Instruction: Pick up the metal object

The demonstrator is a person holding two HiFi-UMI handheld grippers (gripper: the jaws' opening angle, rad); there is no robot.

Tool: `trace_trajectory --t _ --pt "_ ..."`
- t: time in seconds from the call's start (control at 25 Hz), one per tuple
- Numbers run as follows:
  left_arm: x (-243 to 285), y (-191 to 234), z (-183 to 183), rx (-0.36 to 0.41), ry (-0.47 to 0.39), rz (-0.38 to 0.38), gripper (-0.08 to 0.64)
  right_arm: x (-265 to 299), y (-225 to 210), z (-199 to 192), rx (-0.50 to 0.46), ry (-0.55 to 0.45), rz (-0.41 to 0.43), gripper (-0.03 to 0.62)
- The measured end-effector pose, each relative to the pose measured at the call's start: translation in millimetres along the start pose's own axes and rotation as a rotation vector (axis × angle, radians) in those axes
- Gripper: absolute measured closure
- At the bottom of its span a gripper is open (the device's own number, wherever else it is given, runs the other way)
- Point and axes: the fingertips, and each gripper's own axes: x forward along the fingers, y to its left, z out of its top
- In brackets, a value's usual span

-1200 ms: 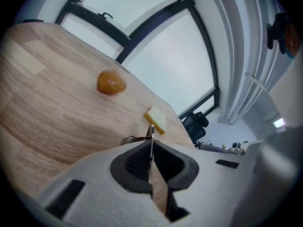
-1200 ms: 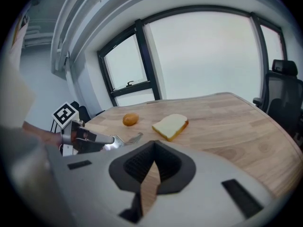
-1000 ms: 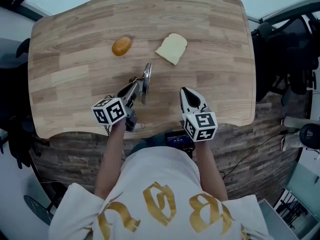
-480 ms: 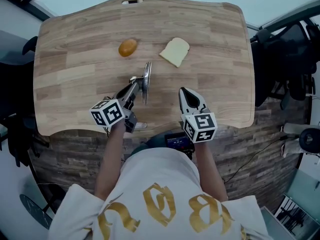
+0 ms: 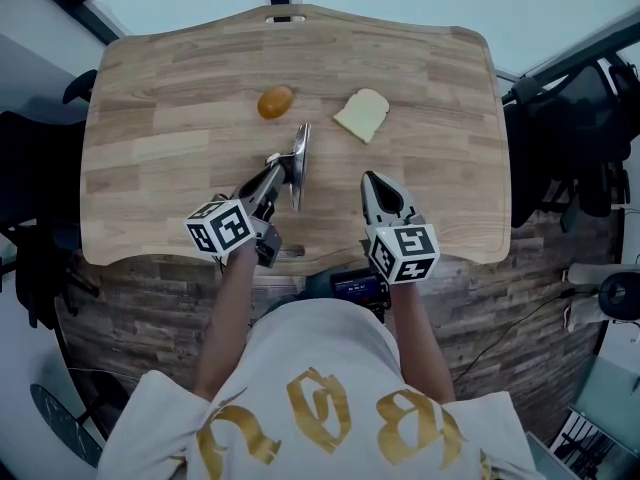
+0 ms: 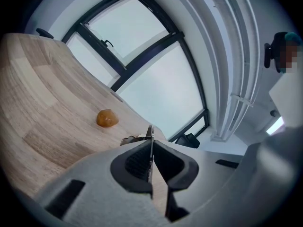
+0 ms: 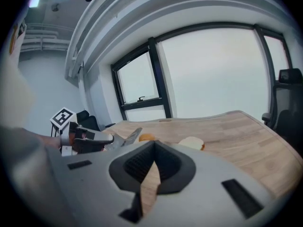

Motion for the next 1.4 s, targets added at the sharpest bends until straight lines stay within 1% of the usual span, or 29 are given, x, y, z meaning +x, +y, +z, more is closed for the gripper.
trace_trajectory --t 0.08,0.28,0.36,0.44,0.52,0.68,0.76,0.88,1.24,1.4 --pt "-2.9 -7.1 7.0 0.005 -0.018 -0.009 0.532 -0.4 6.5 7.9 0.002 -0.021 0.007 0.581" --pt "-17.4 -31.9 24.8 0.03 -0.065 -0.06 0.532 -10.1 21.4 22.8 -0.016 -0.061 0.007 0.581" --pt "-24.0 -39.3 31.0 0.063 -0.076 -0.064 0.532 -15.7 24.5 28.7 -0.023 -0.076 0.0 0.581" --pt "-29.3 -45.5 32.9 0.118 -0.069 -0.054 0.532 -21.9 25.8 33.6 -0.029 -0.091 -0.01 0.581" --pt "-35.4 -52.2 34.3 0.144 -0.074 -0.054 0.532 -28.1 26.9 37.5 -0.034 -0.102 -0.017 0.581" --pt "-51.4 -66.2 38.5 0.141 -0.111 -0.076 0.532 -44.3 34.2 45.9 -0.046 -0.131 -0.025 0.581" --pt "-59.7 -71.3 41.0 0.152 -0.131 -0.081 0.532 -52.5 38.5 48.3 -0.047 -0.147 -0.027 0.581" --pt "-69.8 -75.8 41.4 0.181 -0.159 -0.082 0.532 -62.3 42.0 47.8 -0.021 -0.171 -0.031 0.581" --pt "-92.9 -91.7 38.8 0.212 -0.183 -0.094 0.532 -80.1 49.8 51.2 -0.031 -0.203 -0.049 0.581" --pt "-101.4 -92.3 37.8 0.208 -0.198 -0.1 0.532 -84.4 54.0 47.5 -0.036 -0.207 -0.054 0.581"
